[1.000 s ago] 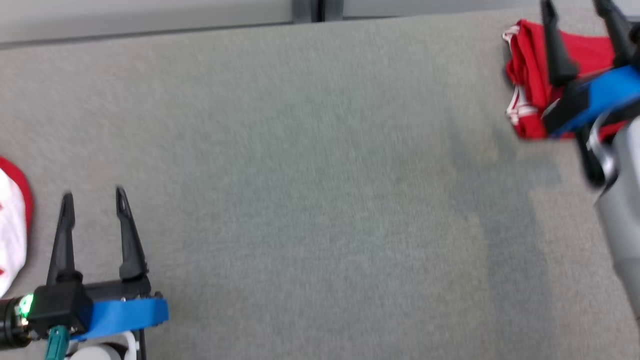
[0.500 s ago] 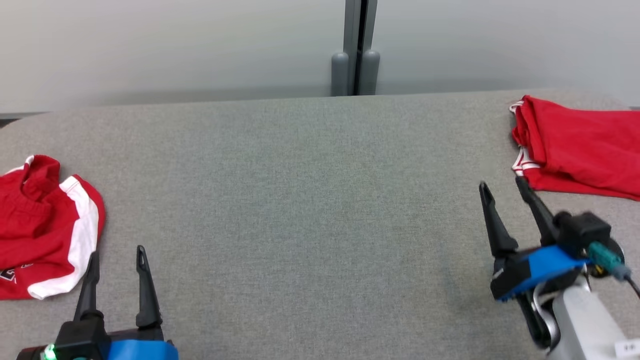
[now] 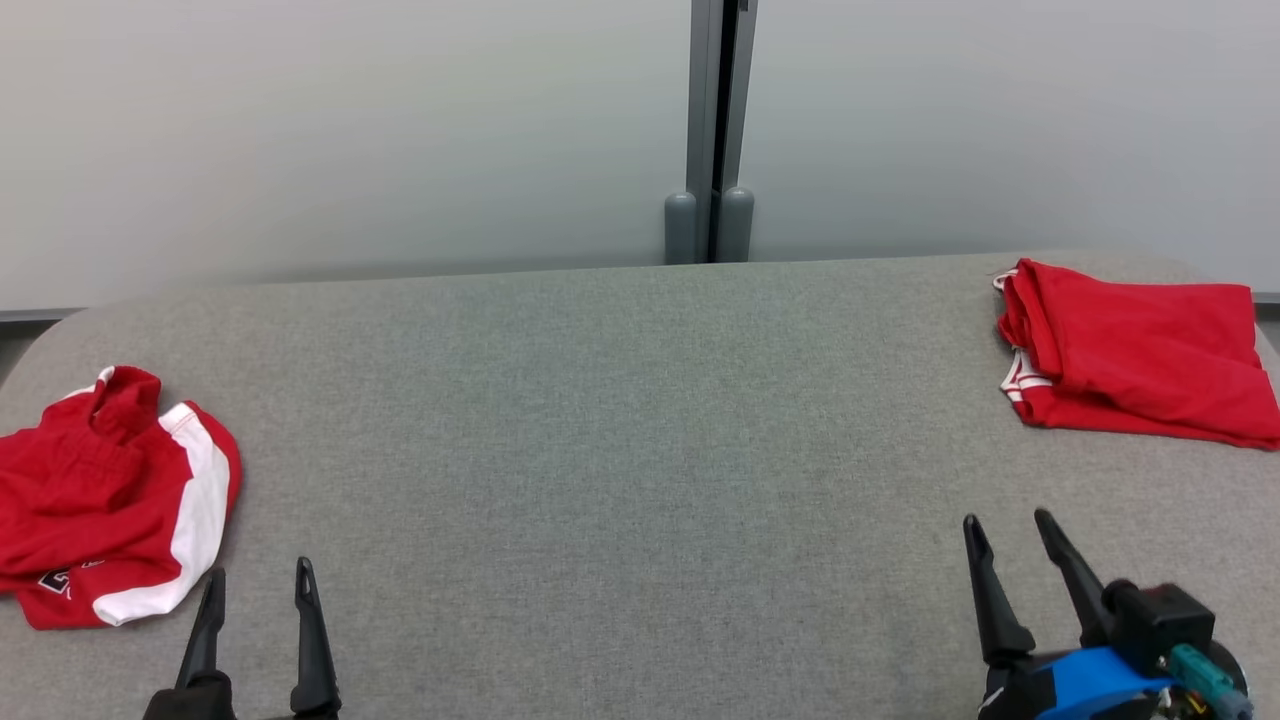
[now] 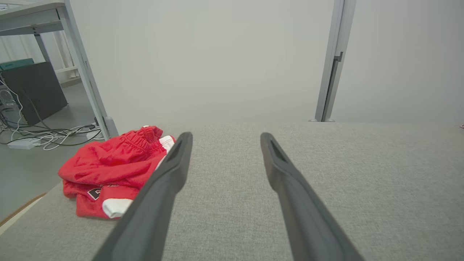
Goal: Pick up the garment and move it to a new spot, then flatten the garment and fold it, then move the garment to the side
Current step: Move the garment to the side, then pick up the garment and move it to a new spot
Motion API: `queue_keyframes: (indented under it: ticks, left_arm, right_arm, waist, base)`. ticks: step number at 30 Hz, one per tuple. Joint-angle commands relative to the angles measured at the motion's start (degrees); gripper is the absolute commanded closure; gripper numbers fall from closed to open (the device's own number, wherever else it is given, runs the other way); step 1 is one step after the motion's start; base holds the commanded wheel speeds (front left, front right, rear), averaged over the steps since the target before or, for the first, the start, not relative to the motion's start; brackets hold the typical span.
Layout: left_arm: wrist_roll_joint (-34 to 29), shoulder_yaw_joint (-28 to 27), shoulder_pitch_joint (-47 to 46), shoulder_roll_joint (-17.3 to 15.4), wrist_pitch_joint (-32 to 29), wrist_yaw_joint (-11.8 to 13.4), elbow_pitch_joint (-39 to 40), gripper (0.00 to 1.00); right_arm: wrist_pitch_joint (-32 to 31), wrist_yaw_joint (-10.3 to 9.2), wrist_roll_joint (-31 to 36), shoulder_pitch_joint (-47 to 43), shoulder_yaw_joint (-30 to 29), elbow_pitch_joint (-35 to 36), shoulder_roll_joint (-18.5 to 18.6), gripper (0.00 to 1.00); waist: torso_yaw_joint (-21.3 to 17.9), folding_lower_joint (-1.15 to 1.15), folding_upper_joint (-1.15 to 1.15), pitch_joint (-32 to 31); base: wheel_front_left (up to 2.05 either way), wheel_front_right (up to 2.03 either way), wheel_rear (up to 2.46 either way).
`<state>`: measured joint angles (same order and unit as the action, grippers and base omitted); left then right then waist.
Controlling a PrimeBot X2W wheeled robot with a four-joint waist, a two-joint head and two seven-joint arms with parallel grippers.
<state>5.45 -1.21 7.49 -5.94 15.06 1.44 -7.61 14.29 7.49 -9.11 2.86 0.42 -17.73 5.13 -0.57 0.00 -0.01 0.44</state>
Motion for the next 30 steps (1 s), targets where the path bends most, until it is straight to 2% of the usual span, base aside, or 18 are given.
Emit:
queue_keyframes:
  ticks: [1,13,30]
  left_arm:
    - [-0.4,0.1,0.4,-0.1,0.2,-0.3,-0.3,0.0]
    - [-0.3,0.0,0.9,0.1,0.2,-0.5,-1.8,0.0]
    - [-0.8,-0.6,0.0,-0.6,0.2,-0.6,-3.0,0.0]
  right_arm:
    - [-0.5,0.01,0.6,-1.7,-0.2,0.7,-0.6,0.0]
    - [-2.1,0.01,1.1,-5.3,-1.4,4.9,-2.2,0.0]
    - [-2.6,0.01,0.2,-5.6,-1.3,4.4,-2.2,0.0]
  waist:
    - [0.1,0.0,0.01,-0.3]
    - [0.3,0.0,0.01,-1.1]
    - [1.2,0.0,0.01,-1.7]
  base:
    - [0.0,0.0,0.0]
    - [0.0,0.0,0.0]
    - [0.0,0.0,0.0]
